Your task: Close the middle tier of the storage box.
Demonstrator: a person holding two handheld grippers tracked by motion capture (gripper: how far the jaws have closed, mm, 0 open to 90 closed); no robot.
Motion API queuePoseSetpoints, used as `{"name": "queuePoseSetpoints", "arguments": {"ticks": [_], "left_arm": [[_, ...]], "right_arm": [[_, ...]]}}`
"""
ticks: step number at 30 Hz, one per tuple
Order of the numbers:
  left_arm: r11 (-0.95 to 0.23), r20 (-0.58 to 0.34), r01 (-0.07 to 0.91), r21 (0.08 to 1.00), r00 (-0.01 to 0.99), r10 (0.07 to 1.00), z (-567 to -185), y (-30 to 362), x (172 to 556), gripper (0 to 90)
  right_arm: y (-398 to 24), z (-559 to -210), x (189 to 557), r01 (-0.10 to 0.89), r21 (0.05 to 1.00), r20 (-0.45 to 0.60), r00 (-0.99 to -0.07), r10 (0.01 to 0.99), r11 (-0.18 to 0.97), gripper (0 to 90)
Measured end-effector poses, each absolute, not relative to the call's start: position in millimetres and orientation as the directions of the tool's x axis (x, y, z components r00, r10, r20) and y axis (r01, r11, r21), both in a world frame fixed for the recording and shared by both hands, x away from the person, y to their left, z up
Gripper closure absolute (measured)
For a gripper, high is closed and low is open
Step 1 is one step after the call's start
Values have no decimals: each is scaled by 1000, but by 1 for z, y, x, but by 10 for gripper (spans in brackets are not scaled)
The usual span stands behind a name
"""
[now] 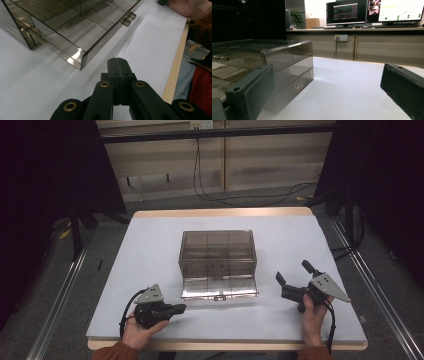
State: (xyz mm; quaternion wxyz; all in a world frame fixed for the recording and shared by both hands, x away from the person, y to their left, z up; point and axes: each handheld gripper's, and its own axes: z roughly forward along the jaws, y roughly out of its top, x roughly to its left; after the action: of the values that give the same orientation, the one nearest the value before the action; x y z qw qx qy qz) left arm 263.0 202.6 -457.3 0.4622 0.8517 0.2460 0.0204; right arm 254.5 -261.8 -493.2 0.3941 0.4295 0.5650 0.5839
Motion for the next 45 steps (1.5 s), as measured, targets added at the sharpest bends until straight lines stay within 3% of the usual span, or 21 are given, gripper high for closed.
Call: {"name": "queuePoseSetpoints", "arguments": {"ticks": [34, 45], "left_arm": [[-535, -190, 349, 769, 925, 330, -458, 140, 268, 900], [-540, -185, 354, 763, 921, 343, -462, 130, 275, 900]], "right_arm": [[-262, -493, 255, 25, 998, 56, -321, 945, -50, 0], [-262, -493, 255, 25, 998, 55, -321, 945, -50, 0]]}}
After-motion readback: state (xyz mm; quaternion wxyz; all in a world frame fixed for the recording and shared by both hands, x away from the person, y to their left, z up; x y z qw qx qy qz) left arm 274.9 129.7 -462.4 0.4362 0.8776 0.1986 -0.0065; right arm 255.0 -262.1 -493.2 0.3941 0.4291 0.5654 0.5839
